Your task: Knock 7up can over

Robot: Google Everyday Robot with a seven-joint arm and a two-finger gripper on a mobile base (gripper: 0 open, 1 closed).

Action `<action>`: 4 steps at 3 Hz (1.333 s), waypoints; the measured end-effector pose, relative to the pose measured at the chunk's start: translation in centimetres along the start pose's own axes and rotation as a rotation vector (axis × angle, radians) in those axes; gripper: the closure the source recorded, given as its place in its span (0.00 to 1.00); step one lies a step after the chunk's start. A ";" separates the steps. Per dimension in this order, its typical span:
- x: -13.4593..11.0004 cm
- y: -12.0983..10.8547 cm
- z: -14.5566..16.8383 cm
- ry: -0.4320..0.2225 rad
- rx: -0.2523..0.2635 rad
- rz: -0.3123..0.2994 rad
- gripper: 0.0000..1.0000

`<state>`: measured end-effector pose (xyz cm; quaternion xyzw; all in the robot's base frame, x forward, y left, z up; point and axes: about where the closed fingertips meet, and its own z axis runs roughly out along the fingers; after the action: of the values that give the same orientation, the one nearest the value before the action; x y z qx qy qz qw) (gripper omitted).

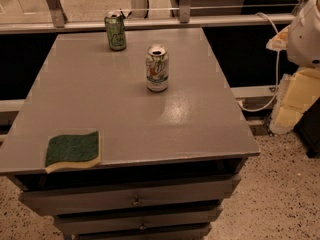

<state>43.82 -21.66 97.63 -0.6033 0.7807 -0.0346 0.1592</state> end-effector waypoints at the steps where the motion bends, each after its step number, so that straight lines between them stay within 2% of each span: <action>1: 0.0 0.0 0.0 0.000 0.000 0.000 0.00; 2: -0.4 -0.5 1.3 -0.051 0.000 -0.008 0.00; 3: -1.4 -2.3 3.9 -0.160 -0.017 -0.005 0.00; 4: -3.6 -4.6 6.2 -0.305 -0.038 0.019 0.00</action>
Offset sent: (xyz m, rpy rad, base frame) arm 0.0285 0.0115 -0.0341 0.1317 -0.0226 0.0599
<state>50.67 -18.56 93.62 -0.5971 0.7537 0.0737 0.2647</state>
